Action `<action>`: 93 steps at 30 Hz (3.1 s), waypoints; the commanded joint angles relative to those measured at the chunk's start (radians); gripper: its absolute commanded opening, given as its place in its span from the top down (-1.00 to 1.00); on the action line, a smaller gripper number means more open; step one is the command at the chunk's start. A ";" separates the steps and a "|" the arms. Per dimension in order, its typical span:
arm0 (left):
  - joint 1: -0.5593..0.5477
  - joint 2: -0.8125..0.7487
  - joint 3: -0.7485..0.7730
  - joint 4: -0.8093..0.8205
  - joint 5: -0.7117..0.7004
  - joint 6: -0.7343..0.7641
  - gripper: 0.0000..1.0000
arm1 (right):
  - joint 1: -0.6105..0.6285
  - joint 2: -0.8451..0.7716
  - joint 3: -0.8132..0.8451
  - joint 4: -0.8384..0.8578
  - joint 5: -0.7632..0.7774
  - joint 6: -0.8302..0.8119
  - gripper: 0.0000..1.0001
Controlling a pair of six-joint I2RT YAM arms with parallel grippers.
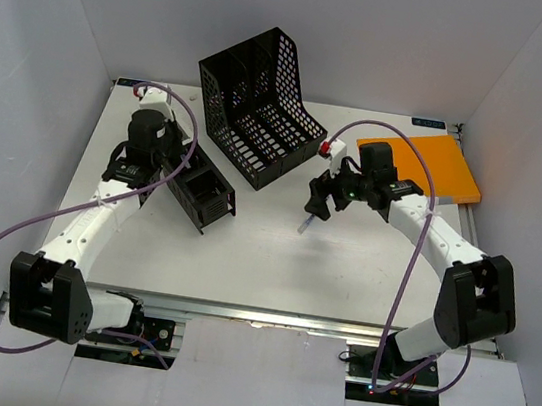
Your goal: Organize the desk
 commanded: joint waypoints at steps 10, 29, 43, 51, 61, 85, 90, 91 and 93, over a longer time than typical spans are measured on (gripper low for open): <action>0.021 -0.014 -0.024 0.028 0.090 -0.014 -0.62 | 0.035 0.330 0.143 -0.119 0.381 0.438 -0.44; 0.021 -0.551 -0.291 -0.047 0.451 -0.311 -0.95 | 0.071 0.468 0.213 -0.122 0.452 0.621 -0.10; 0.021 -0.769 -0.429 -0.139 0.466 -0.411 -0.96 | 0.070 0.509 0.278 -0.097 0.462 0.728 -0.16; 0.021 -0.793 -0.409 -0.171 0.452 -0.413 -0.96 | 0.070 0.535 0.292 -0.094 0.548 0.774 -0.36; 0.021 -0.805 -0.414 -0.174 0.451 -0.429 -0.96 | 0.073 0.497 0.201 -0.059 0.616 0.759 0.27; -0.230 -0.340 -0.492 0.405 0.572 -0.656 -0.96 | 0.070 0.107 -0.127 0.087 0.282 0.429 0.85; -0.343 -0.155 -0.394 0.473 0.473 -0.664 -0.96 | 0.067 0.000 -0.167 0.139 0.100 0.334 0.85; -0.353 -0.133 -0.387 0.490 0.456 -0.673 -0.96 | 0.067 -0.017 -0.165 0.139 0.061 0.310 0.85; -0.370 -0.086 -0.376 0.524 0.428 -0.693 -0.94 | 0.067 -0.047 -0.161 0.139 -0.015 0.261 0.85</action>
